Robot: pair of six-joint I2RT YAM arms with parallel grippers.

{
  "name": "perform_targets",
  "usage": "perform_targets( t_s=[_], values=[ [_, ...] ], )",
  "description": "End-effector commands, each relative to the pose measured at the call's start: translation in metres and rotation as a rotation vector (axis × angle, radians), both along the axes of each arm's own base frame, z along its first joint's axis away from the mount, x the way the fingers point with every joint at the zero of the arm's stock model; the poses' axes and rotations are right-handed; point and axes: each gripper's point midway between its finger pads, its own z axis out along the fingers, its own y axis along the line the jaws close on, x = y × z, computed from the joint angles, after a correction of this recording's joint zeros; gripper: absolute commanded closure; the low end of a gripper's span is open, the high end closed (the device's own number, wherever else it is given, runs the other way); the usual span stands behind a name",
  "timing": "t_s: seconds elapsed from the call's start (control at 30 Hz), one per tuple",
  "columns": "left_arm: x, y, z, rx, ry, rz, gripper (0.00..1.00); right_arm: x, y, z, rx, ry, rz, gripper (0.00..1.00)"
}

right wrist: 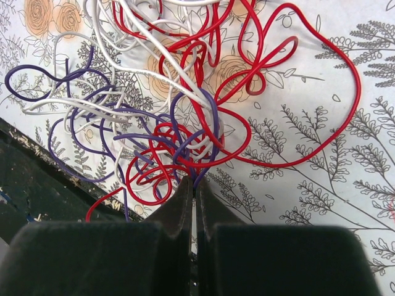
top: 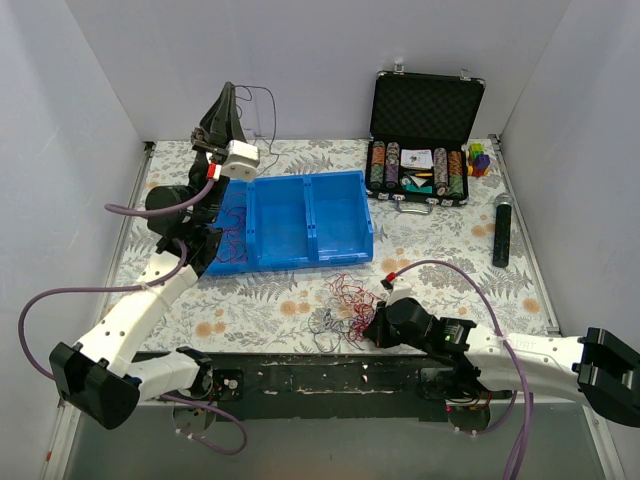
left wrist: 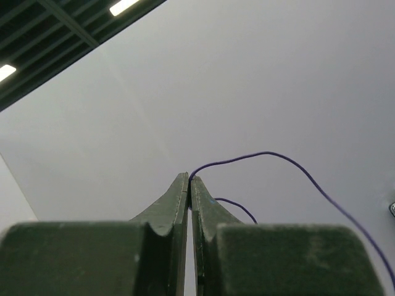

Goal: Untangle the cables

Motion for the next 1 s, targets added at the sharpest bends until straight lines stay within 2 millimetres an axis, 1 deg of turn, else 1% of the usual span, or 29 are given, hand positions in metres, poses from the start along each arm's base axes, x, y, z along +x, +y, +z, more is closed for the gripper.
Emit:
perform_targets(
  t_s=[0.0,0.07,0.1,0.17,0.33,0.57,0.7,0.87,0.9,0.97],
  values=[
    [-0.024,0.006,0.035,0.011,-0.127,0.01,1.0,-0.013,-0.02,-0.024,-0.102,0.051,0.021,0.99],
    [-0.021,0.005,0.038,0.013,-0.123,0.014,1.0,-0.012,-0.019,-0.024,-0.105,0.05,0.023,0.99],
    [-0.018,0.003,0.036,0.016,-0.105,0.007,1.0,-0.012,-0.019,-0.023,-0.105,0.047,0.021,0.99],
    [-0.015,0.001,0.027,0.034,-0.079,0.001,1.0,-0.012,-0.02,-0.024,-0.106,0.048,0.021,0.99],
    [-0.006,-0.002,-0.004,0.061,-0.008,0.004,1.0,-0.014,-0.021,-0.025,-0.103,0.055,0.019,0.99],
    [0.006,-0.003,-0.03,0.068,0.054,0.018,1.0,-0.014,-0.023,-0.027,-0.107,0.057,0.017,0.99],
    [0.008,-0.005,-0.04,0.064,0.077,0.007,1.0,-0.015,-0.023,-0.028,-0.105,0.06,0.015,0.99],
    [0.009,-0.006,-0.044,0.062,0.087,-0.002,1.0,-0.016,-0.024,-0.03,-0.108,0.065,0.014,0.99],
    [0.011,-0.001,-0.044,0.043,0.098,0.022,1.0,-0.016,-0.024,-0.03,-0.105,0.064,0.014,0.99],
    [0.012,-0.001,-0.05,0.048,0.111,0.023,1.0,-0.016,-0.025,-0.03,-0.108,0.066,0.013,0.99]
  ],
)
